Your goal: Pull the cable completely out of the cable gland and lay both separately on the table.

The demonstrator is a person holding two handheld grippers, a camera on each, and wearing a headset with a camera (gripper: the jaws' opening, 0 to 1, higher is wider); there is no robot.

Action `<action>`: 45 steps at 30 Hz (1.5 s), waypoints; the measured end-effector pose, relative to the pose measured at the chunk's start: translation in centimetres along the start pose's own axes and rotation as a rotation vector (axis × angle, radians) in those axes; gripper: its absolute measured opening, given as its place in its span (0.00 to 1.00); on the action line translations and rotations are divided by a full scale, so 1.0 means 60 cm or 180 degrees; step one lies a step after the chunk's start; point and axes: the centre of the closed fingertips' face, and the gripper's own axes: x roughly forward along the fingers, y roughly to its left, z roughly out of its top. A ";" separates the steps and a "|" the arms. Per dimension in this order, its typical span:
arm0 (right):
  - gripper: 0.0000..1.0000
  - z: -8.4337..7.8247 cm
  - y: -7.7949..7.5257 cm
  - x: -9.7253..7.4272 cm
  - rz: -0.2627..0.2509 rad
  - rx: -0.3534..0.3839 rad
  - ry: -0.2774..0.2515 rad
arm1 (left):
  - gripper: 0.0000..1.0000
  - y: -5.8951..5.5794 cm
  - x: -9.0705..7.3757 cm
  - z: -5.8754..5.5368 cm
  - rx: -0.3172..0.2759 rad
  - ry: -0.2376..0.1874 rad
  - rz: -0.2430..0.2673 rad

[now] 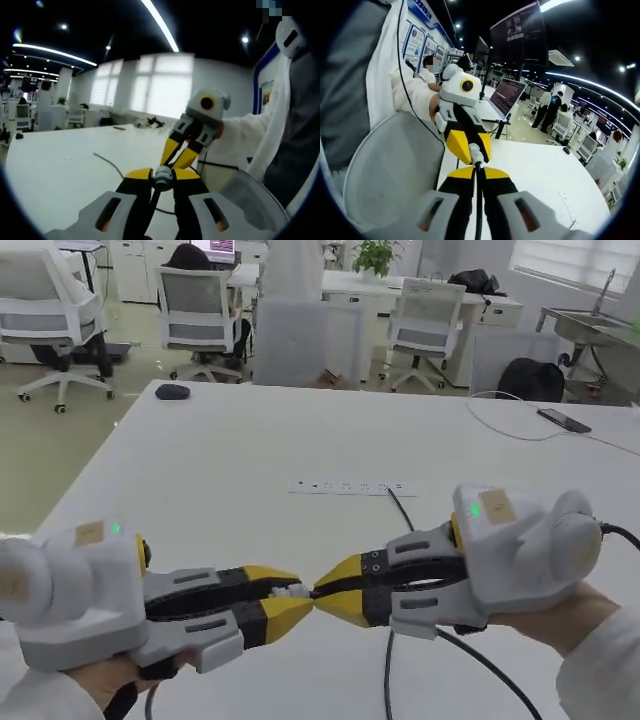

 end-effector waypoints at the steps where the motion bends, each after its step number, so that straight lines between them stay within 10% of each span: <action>1: 0.03 -0.001 -0.001 -0.001 -0.0005 -0.0006 0.0001 | 0.16 0.000 0.001 0.000 -0.0003 0.0003 -0.0004; 26: 0.03 -0.083 -0.041 -0.081 -0.0524 0.0166 0.0361 | 0.16 0.021 -0.019 0.031 -0.0142 -0.0160 0.0070; 45: 0.04 -0.114 -0.048 -0.084 -0.0633 0.0364 0.0482 | 0.16 0.014 -0.015 0.030 -0.0241 -0.0177 0.0017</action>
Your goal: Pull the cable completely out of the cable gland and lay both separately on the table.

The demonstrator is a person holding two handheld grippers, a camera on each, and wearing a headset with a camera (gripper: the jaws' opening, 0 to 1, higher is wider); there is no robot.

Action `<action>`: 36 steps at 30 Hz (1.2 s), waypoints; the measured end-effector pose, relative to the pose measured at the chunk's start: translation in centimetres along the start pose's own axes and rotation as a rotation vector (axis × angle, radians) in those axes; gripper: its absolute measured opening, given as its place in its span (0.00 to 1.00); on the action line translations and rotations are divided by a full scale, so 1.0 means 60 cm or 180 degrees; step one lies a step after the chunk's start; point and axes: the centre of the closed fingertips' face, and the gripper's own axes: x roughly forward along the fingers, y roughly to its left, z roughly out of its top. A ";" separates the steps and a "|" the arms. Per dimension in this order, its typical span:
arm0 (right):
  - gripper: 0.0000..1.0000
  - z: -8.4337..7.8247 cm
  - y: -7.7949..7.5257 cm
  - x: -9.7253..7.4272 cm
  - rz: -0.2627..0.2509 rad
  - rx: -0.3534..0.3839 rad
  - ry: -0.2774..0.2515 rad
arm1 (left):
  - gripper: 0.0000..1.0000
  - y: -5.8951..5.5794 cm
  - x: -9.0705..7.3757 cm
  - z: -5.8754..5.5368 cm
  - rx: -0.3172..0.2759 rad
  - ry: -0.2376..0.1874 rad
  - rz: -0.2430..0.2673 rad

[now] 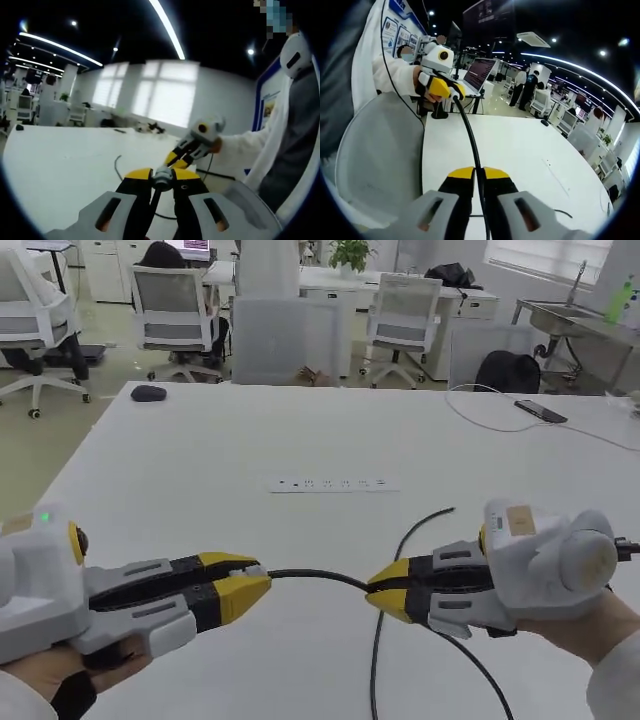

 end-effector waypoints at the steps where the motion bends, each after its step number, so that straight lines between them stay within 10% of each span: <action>1: 0.04 0.002 0.000 0.000 -0.0001 -0.0005 -0.0019 | 0.16 -0.002 0.001 -0.001 0.0001 0.0007 -0.0015; 20: 0.16 0.102 0.036 0.025 0.0305 -0.0239 -0.0460 | 0.16 -0.019 0.018 -0.005 -0.0021 0.0033 -0.0182; 36: 0.07 0.118 0.059 0.041 0.0466 -0.0269 -0.0539 | 0.16 -0.027 0.021 -0.010 -0.0014 0.0052 -0.0265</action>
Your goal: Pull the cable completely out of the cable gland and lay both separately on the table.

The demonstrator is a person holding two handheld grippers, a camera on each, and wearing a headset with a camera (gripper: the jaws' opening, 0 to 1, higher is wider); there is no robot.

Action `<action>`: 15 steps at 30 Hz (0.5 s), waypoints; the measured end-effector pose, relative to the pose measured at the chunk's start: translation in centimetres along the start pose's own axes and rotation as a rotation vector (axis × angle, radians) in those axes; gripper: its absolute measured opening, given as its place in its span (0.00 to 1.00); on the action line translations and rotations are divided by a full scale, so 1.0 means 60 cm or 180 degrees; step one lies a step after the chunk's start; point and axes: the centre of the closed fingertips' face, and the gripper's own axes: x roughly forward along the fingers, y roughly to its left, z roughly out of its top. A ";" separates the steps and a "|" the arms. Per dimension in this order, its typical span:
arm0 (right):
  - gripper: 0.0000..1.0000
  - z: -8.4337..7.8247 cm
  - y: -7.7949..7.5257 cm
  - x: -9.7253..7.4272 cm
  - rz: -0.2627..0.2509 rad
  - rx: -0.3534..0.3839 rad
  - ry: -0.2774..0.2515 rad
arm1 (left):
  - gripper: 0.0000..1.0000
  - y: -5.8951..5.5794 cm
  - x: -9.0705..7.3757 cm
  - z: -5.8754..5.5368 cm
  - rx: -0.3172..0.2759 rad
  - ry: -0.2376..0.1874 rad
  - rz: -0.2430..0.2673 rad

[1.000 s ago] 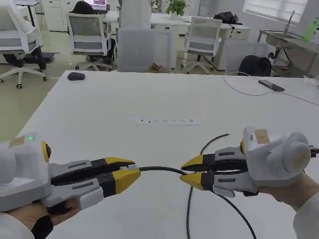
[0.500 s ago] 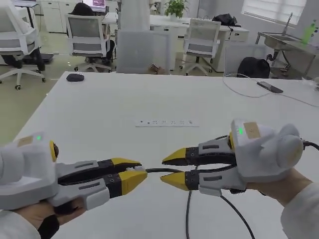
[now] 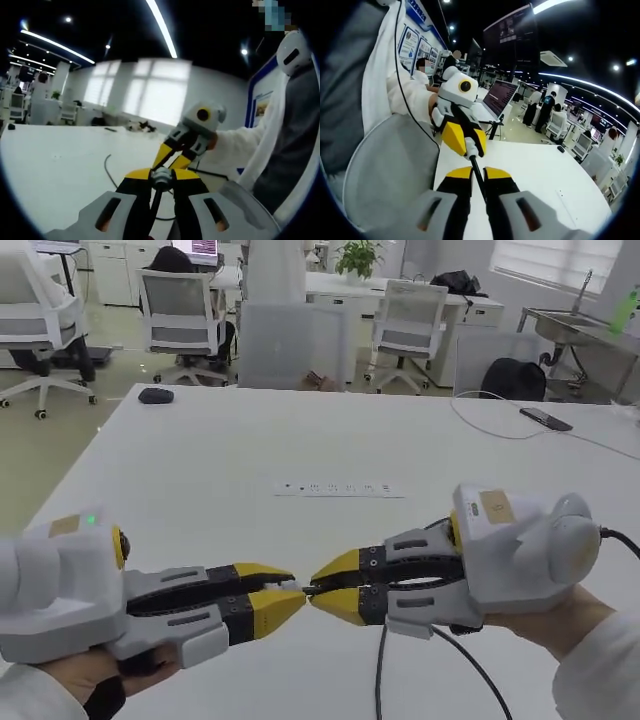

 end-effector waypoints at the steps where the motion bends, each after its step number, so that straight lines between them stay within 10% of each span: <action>1: 0.06 0.000 0.000 0.000 0.0001 0.0003 0.0003 | 0.16 0.001 0.000 0.000 -0.0002 0.0001 0.0000; 15: 0.05 -0.016 -0.006 -0.003 -0.0031 0.0106 0.0008 | 0.17 0.016 -0.019 -0.002 -0.0031 -0.0001 0.0060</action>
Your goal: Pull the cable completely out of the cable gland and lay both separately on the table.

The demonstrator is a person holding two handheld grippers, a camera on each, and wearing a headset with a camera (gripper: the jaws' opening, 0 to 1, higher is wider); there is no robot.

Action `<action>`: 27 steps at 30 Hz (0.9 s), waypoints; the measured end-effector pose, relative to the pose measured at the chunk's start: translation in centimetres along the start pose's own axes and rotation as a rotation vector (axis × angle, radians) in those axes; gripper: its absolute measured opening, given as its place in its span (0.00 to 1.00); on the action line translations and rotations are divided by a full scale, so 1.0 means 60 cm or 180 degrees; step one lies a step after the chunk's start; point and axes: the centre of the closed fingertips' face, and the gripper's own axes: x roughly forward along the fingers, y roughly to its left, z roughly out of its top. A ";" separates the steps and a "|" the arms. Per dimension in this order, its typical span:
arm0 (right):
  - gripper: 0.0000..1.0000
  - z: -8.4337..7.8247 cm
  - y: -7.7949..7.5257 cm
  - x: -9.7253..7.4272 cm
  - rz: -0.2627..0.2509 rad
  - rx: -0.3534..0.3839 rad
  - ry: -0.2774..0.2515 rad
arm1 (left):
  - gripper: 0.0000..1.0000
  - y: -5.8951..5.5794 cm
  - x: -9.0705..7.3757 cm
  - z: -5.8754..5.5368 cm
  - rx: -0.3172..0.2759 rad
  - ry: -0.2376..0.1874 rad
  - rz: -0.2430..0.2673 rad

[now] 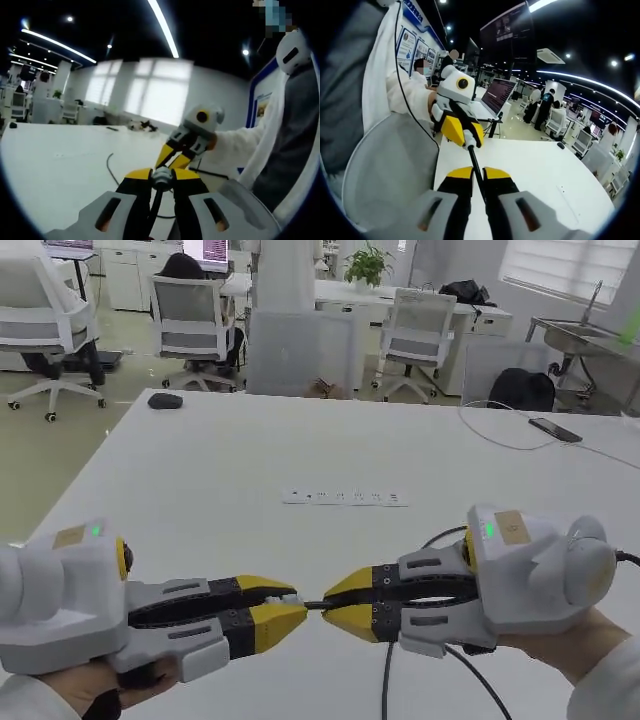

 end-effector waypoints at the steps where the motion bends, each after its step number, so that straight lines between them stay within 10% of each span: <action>1: 0.05 -0.002 -0.001 -0.001 -0.0011 0.0009 0.0002 | 0.17 0.002 -0.002 0.001 -0.0002 -0.0007 0.0015; 27: 0.06 -0.039 -0.012 -0.025 -0.0208 0.0265 0.0006 | 0.17 0.005 -0.038 -0.001 -0.0029 -0.0003 0.0171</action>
